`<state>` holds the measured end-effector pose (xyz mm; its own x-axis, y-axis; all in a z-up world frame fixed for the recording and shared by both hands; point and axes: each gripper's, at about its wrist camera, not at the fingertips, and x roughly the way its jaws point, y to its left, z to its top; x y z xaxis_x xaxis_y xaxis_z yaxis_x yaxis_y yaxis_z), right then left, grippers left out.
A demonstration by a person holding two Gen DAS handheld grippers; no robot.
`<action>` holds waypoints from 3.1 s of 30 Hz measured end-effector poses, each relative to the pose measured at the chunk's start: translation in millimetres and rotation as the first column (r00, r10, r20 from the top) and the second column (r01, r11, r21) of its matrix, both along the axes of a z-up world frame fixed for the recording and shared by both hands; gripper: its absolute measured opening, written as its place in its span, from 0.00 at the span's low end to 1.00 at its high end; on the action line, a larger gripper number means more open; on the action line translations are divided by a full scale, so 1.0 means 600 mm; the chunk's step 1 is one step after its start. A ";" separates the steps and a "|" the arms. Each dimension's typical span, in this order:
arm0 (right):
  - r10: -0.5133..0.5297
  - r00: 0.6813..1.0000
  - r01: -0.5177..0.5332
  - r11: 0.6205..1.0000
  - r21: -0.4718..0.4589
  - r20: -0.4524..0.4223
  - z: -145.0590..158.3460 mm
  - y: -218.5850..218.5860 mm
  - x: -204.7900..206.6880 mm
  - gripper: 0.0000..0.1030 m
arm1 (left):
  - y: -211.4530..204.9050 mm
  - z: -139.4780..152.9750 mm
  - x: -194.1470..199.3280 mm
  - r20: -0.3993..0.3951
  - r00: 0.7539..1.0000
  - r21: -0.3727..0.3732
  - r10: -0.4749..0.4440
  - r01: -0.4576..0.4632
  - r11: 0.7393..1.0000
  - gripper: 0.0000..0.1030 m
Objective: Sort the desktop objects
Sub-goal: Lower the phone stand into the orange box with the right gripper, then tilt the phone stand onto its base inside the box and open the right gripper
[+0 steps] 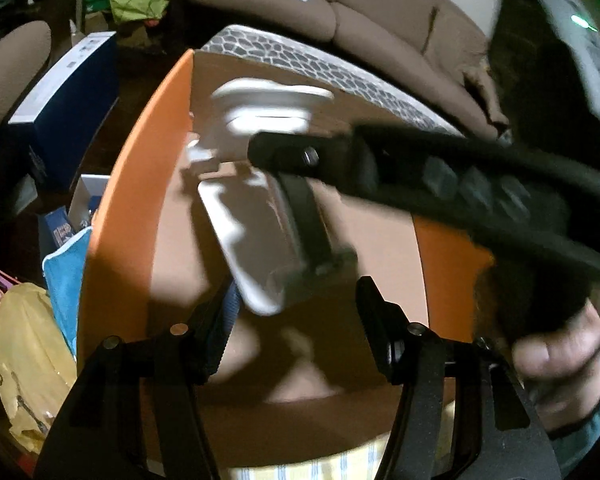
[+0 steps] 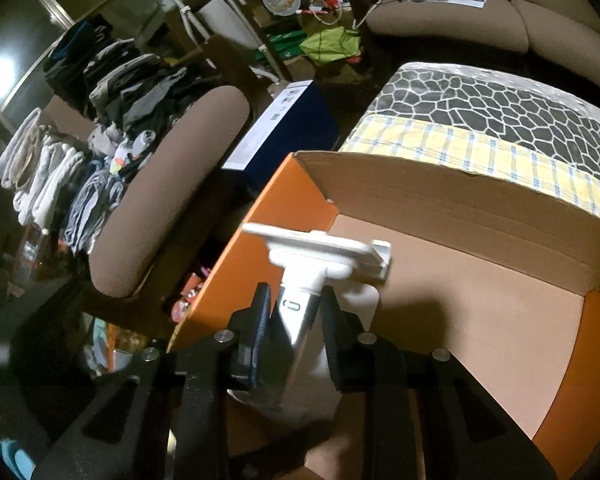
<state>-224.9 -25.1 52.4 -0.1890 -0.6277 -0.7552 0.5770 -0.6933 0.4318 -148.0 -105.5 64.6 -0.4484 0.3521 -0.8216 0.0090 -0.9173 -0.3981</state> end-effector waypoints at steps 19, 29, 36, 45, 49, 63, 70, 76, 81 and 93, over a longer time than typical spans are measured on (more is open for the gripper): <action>-0.071 0.997 0.069 0.994 0.079 0.014 -0.005 0.057 0.005 0.37 | -0.082 0.077 0.072 -0.119 0.993 -0.095 -0.010 -0.001 0.996 0.56; 0.060 0.995 -0.035 0.957 0.287 -0.079 -0.049 0.002 0.043 0.48 | -0.102 0.058 0.063 -0.096 0.995 -0.094 0.014 -0.023 0.995 0.56; 0.145 0.986 -0.095 0.886 0.454 -0.078 -0.077 -0.030 0.038 0.22 | -0.097 0.055 0.057 -0.093 0.996 -0.114 0.008 -0.019 0.993 0.58; 0.316 0.931 -0.140 0.770 0.622 -0.181 -0.083 -0.038 0.034 0.20 | -0.097 0.055 0.057 -0.083 0.997 -0.115 -0.001 -0.009 0.993 0.58; 0.371 0.901 -0.130 0.723 0.678 -0.224 -0.082 -0.032 0.013 0.11 | -0.096 0.057 0.058 -0.082 0.997 -0.116 -0.002 -0.007 0.993 0.58; 0.159 0.972 -0.060 0.882 0.467 -0.176 -0.052 -0.037 -0.038 0.11 | -0.087 0.046 0.059 -0.040 0.998 -0.031 -0.038 0.036 0.999 0.59; -0.082 0.996 0.088 0.944 0.319 -0.035 -0.047 -0.021 -0.060 0.10 | -0.066 0.034 0.070 -0.039 0.998 -0.049 -0.049 0.048 0.998 0.59; -0.203 0.974 0.172 0.953 0.251 0.103 -0.060 -0.019 -0.061 0.08 | -0.063 0.031 0.078 -0.034 0.998 -0.038 -0.049 0.048 0.998 0.59; -0.133 0.984 0.103 0.966 0.237 0.117 -0.059 -0.031 -0.049 0.12 | -0.061 0.031 0.076 -0.035 0.998 -0.031 -0.046 0.045 0.999 0.59; -0.118 0.992 0.100 0.956 0.275 0.050 -0.053 -0.061 -0.067 0.13 | -0.059 0.030 0.080 -0.041 0.998 -0.028 -0.051 0.050 0.998 0.59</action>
<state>-265.2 -61.6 20.7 -0.1893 -0.3753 -0.9074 0.4685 -0.8466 0.2525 -99.8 -140.7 82.6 -0.4643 0.3535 -0.8121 -0.0538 -0.9265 -0.3725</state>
